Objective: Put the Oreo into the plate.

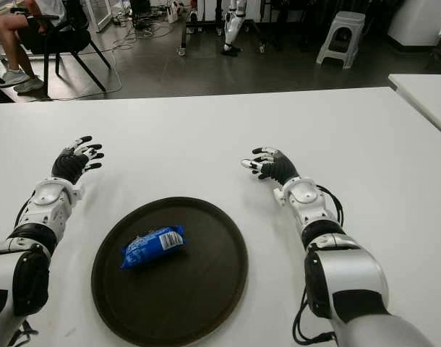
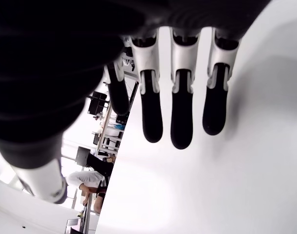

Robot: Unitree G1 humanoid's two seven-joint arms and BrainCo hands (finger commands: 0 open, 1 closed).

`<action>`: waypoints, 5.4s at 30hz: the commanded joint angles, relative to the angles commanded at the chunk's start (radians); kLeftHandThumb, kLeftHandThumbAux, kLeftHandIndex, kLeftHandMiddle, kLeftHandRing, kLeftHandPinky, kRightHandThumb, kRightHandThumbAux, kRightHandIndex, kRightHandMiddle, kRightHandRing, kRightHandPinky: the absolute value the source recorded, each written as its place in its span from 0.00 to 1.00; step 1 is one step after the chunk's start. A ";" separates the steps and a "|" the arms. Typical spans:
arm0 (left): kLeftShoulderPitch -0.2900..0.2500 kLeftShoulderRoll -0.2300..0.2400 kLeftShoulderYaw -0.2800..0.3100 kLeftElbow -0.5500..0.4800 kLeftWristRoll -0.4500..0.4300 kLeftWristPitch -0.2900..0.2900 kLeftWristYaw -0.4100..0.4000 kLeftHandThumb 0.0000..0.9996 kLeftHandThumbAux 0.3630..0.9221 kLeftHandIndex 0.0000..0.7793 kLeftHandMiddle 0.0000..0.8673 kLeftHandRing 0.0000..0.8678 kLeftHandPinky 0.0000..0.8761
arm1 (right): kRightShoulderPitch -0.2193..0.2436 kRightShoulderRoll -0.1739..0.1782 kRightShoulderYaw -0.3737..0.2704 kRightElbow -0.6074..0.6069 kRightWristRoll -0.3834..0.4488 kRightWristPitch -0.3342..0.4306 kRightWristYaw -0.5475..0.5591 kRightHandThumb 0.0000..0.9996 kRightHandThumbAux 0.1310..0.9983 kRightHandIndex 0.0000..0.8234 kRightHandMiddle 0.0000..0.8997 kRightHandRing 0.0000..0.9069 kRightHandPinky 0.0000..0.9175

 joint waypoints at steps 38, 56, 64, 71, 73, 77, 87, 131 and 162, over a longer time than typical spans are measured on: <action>0.031 -0.007 -0.002 -0.003 -0.004 -0.032 -0.028 0.06 0.59 0.19 0.27 0.29 0.33 | 0.023 -0.005 -0.019 -0.003 0.012 -0.015 0.026 0.13 0.54 0.29 0.42 0.45 0.47; 0.058 -0.031 -0.006 -0.001 0.003 -0.051 -0.001 0.07 0.60 0.22 0.31 0.32 0.35 | 0.057 -0.011 -0.017 0.000 0.009 -0.023 0.017 0.12 0.53 0.28 0.42 0.44 0.46; 0.052 -0.034 -0.006 -0.002 0.002 -0.046 -0.008 0.08 0.57 0.22 0.31 0.32 0.35 | 0.055 -0.013 -0.019 -0.001 0.011 -0.019 0.017 0.14 0.54 0.28 0.42 0.44 0.45; 0.043 -0.035 -0.010 0.001 0.008 -0.037 -0.004 0.08 0.52 0.22 0.31 0.32 0.34 | 0.048 -0.015 -0.012 -0.001 0.005 -0.022 0.011 0.13 0.54 0.28 0.42 0.44 0.45; 0.040 -0.036 -0.011 0.001 0.009 -0.035 -0.004 0.09 0.51 0.22 0.31 0.32 0.35 | 0.046 -0.015 -0.012 -0.001 0.005 -0.021 0.009 0.13 0.55 0.28 0.42 0.44 0.46; 0.035 -0.037 -0.013 0.001 0.011 -0.034 -0.002 0.10 0.49 0.23 0.31 0.33 0.36 | 0.043 -0.015 -0.011 -0.001 0.005 -0.018 0.006 0.14 0.56 0.28 0.43 0.44 0.46; 0.032 -0.038 -0.016 0.002 0.010 -0.028 0.002 0.08 0.52 0.23 0.31 0.33 0.35 | 0.038 -0.018 -0.007 0.000 0.002 -0.013 -0.002 0.13 0.57 0.28 0.44 0.46 0.47; 0.005 -0.043 -0.032 -0.001 0.022 -0.029 0.010 0.10 0.50 0.23 0.30 0.33 0.39 | 0.006 -0.028 0.026 0.004 -0.034 0.010 -0.036 0.18 0.57 0.30 0.43 0.45 0.46; 0.007 -0.039 -0.045 -0.001 0.025 -0.041 0.010 0.10 0.51 0.24 0.30 0.33 0.38 | 0.005 -0.027 0.049 0.003 -0.052 -0.005 -0.059 0.16 0.57 0.33 0.43 0.46 0.46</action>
